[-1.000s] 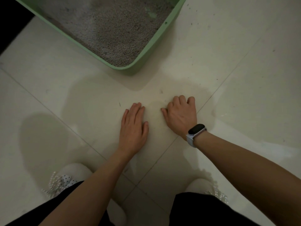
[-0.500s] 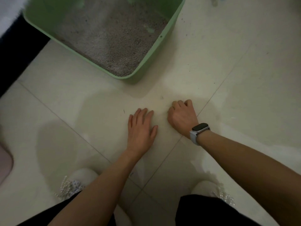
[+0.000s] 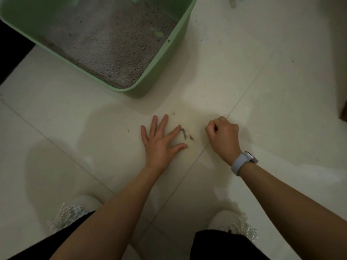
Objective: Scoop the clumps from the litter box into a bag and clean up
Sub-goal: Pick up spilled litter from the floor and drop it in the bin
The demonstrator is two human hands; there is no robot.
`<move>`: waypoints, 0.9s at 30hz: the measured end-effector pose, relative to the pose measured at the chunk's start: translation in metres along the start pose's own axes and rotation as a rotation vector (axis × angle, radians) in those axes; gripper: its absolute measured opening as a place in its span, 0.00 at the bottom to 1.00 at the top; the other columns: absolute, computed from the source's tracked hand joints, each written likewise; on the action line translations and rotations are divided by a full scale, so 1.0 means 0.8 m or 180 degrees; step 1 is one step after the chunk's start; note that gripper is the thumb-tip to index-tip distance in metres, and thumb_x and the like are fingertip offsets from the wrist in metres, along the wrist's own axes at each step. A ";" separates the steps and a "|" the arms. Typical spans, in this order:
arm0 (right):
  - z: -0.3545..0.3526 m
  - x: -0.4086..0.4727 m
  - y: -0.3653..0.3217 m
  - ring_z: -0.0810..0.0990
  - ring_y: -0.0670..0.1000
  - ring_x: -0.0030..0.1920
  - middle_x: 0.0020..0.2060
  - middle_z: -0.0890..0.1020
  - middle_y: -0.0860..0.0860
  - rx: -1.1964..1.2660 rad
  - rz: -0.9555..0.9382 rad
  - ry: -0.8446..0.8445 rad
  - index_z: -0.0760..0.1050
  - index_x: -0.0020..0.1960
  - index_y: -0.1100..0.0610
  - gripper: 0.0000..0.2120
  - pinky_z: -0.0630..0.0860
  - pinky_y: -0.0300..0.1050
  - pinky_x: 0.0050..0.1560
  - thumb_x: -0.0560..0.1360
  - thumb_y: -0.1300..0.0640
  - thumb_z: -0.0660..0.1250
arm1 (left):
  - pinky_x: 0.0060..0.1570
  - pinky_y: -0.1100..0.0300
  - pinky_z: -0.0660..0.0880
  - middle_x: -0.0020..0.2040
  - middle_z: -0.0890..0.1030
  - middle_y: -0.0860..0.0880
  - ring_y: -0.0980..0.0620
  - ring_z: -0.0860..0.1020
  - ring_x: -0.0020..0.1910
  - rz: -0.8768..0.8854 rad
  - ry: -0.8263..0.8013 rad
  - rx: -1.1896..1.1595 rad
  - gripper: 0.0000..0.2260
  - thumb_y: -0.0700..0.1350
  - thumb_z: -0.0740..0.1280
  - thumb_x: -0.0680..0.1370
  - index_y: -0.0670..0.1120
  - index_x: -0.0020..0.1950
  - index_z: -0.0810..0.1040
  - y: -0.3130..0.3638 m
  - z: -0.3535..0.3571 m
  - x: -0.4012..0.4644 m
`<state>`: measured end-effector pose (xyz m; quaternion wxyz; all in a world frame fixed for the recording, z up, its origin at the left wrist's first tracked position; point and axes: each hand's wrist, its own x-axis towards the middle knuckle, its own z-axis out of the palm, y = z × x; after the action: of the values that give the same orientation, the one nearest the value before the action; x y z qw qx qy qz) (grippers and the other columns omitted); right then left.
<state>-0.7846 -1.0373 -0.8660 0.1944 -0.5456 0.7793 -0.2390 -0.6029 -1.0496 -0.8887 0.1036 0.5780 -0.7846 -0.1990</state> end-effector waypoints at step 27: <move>0.010 0.001 0.001 0.66 0.53 0.30 0.29 0.67 0.50 -0.0059 0.0456 -0.0191 0.57 0.27 0.53 0.15 0.53 0.43 0.44 0.72 0.55 0.52 | 0.68 0.41 0.44 0.63 0.77 0.50 0.48 0.61 0.69 -0.0433 0.0766 -0.0785 0.09 0.56 0.67 0.68 0.55 0.40 0.84 0.023 0.020 0.011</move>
<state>-0.7811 -1.0392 -0.8731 0.2292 -0.4971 0.8124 -0.2008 -0.6279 -1.0500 -0.8959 0.2531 0.6323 -0.6953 -0.2297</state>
